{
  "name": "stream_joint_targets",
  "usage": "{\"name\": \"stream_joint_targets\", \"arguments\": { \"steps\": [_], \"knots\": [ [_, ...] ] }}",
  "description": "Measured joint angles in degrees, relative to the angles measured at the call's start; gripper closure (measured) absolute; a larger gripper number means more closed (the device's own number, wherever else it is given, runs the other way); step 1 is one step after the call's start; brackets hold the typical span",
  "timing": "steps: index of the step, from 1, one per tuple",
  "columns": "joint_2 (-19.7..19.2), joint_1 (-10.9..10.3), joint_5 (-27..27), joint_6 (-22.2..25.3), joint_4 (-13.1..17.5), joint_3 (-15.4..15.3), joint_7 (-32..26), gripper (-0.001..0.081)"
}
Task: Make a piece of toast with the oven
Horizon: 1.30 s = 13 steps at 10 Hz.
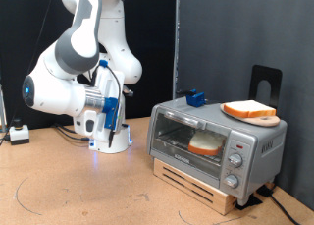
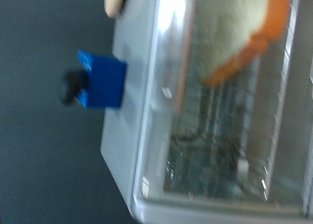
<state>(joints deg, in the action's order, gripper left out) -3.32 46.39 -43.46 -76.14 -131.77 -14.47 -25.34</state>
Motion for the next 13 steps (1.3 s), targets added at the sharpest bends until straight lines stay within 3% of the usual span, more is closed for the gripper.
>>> {"name": "stream_joint_targets", "arguments": {
  "steps": [3,5,7,10,13],
  "knots": [
    [-4.9,-1.4,-2.9,2.2,5.0,-2.6,4.8,-0.0004],
    [-9.0,-2.3,-4.3,0.7,8.4,-3.8,7.2,-0.0004],
    [-11.3,-3.3,-5.9,-4.2,10.2,-4.2,8.9,-0.0004],
    [-12.5,-3.1,-9.2,-2.0,10.8,-4.4,8.8,-0.0004],
    [-17.2,-4.8,-10.6,-5.9,14.3,-5.4,9.7,-0.0004]
  ]
}}
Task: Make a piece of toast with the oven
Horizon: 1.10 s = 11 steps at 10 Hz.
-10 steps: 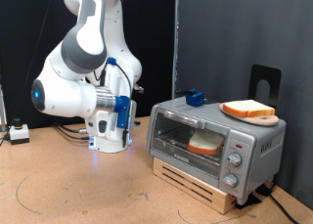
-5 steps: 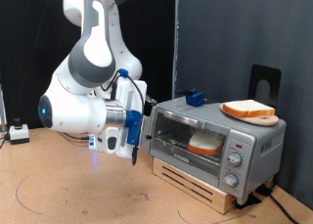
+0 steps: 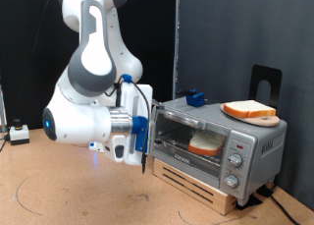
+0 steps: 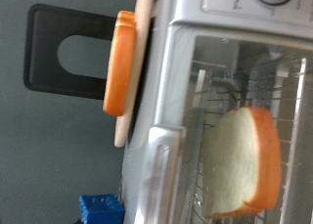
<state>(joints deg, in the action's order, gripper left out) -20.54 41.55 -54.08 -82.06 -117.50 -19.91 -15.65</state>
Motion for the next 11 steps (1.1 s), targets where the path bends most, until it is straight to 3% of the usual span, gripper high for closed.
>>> {"name": "stream_joint_targets", "arguments": {
  "steps": [3,6,9,11],
  "knots": [
    [-6.6,-3.2,5.2,0.3,6.7,-0.8,0.5,-0.0004],
    [-10.7,-5.7,3.8,-6.9,10.2,-0.9,0.8,-0.0004],
    [-11.7,-5.7,3.6,-4.1,11.3,-1.1,0.8,-0.0004],
    [-15.4,-6.3,4.5,-3.6,15.5,-1.6,0.8,-0.0004]
  ]
}}
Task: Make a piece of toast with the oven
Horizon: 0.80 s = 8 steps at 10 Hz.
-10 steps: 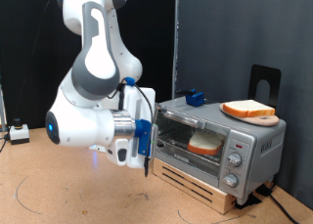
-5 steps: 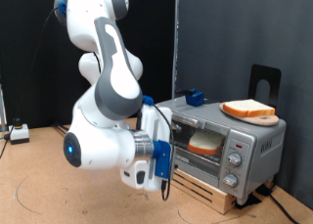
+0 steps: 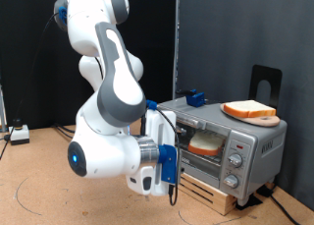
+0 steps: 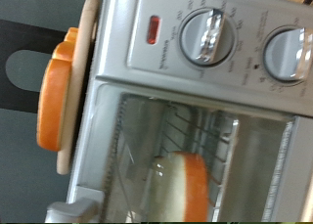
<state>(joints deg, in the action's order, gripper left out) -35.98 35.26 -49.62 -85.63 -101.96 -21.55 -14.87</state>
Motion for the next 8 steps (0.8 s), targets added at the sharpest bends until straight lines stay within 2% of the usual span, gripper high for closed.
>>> {"name": "stream_joint_targets", "arguments": {
  "steps": [3,8],
  "knots": [
    [-7.2,-2.4,3.1,0.1,7.4,0.1,2.8,-0.0004],
    [-18.1,-5.9,5.8,0.9,17.4,0.1,5.5,-0.0004]
  ]
}}
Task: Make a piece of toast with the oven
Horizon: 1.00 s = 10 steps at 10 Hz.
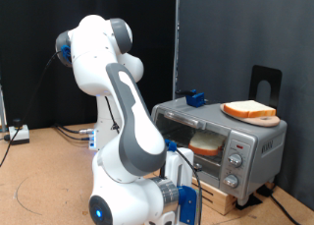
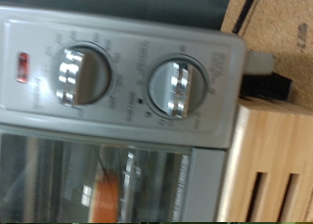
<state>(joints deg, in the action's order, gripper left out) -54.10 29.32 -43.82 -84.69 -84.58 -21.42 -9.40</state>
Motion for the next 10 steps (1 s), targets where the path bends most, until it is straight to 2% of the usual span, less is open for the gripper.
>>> {"name": "stream_joint_targets", "arguments": {
  "steps": [1,3,7,10],
  "knots": [
    [-1.5,-0.5,0.7,0.7,1.4,0.0,-0.1,-0.0004],
    [-2.8,-0.8,0.6,0.7,2.3,-0.4,-1.5,-0.0004],
    [-3.0,-1.8,0.6,0.7,1.8,-2.0,-2.7,-0.0004],
    [-3.0,-3.1,0.5,0.4,0.1,-2.6,-2.5,-0.0004]
  ]
}}
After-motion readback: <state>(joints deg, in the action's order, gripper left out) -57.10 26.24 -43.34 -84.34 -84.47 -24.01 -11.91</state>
